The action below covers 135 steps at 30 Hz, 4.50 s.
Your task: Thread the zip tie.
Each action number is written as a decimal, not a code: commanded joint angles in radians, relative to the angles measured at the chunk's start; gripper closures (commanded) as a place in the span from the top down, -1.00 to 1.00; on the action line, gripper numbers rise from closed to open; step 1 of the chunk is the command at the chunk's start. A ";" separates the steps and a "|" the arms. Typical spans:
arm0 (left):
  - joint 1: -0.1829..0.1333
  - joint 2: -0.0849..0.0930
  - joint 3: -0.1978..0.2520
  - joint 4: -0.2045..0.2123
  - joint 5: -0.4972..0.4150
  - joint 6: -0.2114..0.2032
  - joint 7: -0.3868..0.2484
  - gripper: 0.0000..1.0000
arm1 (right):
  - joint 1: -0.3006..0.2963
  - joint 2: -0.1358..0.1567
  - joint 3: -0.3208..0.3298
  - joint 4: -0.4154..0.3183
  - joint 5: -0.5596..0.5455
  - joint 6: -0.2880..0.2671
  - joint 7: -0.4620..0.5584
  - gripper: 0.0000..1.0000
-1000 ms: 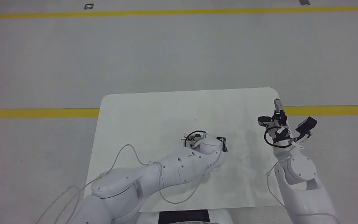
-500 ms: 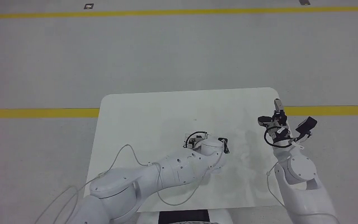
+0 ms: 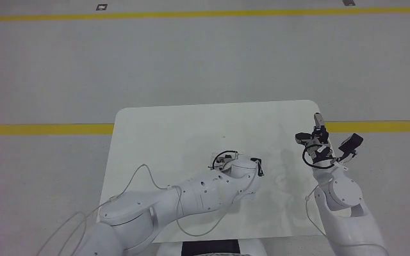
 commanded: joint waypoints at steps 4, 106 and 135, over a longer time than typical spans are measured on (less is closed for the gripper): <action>0.003 0.010 0.000 -0.014 -0.008 0.000 -0.006 -0.66 | 0.000 0.000 0.000 0.000 0.000 0.000 0.000 1.00; -0.140 0.309 -0.039 -0.358 -0.028 0.019 0.096 -1.00 | 0.000 0.000 0.000 0.000 0.000 0.000 0.000 1.00; 0.018 0.740 -0.193 -0.691 0.108 0.000 0.689 -1.00 | 0.000 0.000 0.000 0.000 0.000 0.000 0.000 1.00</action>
